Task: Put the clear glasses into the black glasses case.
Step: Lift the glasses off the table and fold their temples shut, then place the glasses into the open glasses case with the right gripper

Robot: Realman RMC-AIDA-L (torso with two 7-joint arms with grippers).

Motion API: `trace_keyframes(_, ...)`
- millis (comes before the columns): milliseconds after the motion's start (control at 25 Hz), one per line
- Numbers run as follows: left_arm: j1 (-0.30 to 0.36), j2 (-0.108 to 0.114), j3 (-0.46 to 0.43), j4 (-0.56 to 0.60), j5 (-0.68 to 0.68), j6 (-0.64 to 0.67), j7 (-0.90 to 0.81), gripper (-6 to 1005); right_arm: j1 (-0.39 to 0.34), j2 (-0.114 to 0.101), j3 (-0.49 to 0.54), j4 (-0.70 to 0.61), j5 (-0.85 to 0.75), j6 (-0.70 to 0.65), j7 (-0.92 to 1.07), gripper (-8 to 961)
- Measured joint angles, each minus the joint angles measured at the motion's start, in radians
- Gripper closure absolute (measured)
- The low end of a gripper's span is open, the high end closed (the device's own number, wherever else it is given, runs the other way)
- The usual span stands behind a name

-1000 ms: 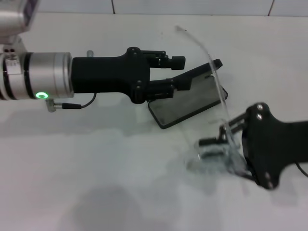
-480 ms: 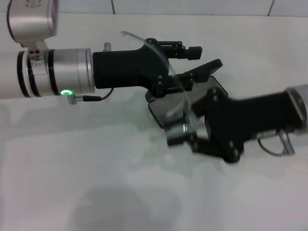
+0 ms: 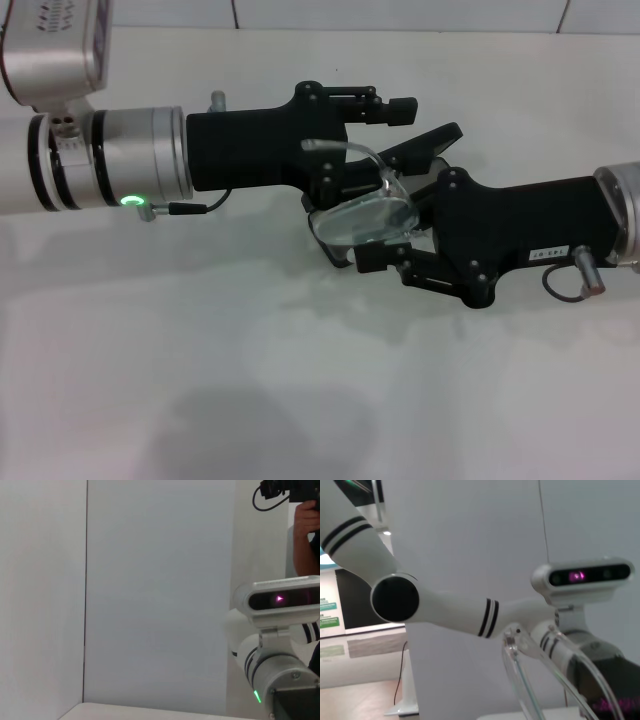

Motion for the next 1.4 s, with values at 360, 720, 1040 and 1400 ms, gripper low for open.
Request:
trace_keyframes(360, 0.008, 0.000, 0.001, 0.003, 0.006, 0.012, 0.001, 476, -0.013, 0.003, 0.004, -0.002, -0.042, 0.049, 0.048, 848)
trace_keyframes(720, 0.042, 0.000, -0.071, 0.006, -0.009, 0.017, 0.028, 475, -0.123, -0.020, 0.007, -0.168, -0.126, 0.087, 0.058, 851)
trace_keyframes(1040, 0.100, 0.000, -0.280, -0.001, -0.018, 0.009, 0.051, 475, -0.349, 0.023, -0.019, -0.557, -0.330, 0.405, 0.057, 846)
trace_keyframes(1400, 0.129, -0.001, -0.292, -0.027, -0.043, 0.002, 0.072, 474, -0.332, 0.022, -0.322, -0.587, -0.504, 0.942, 0.051, 813)
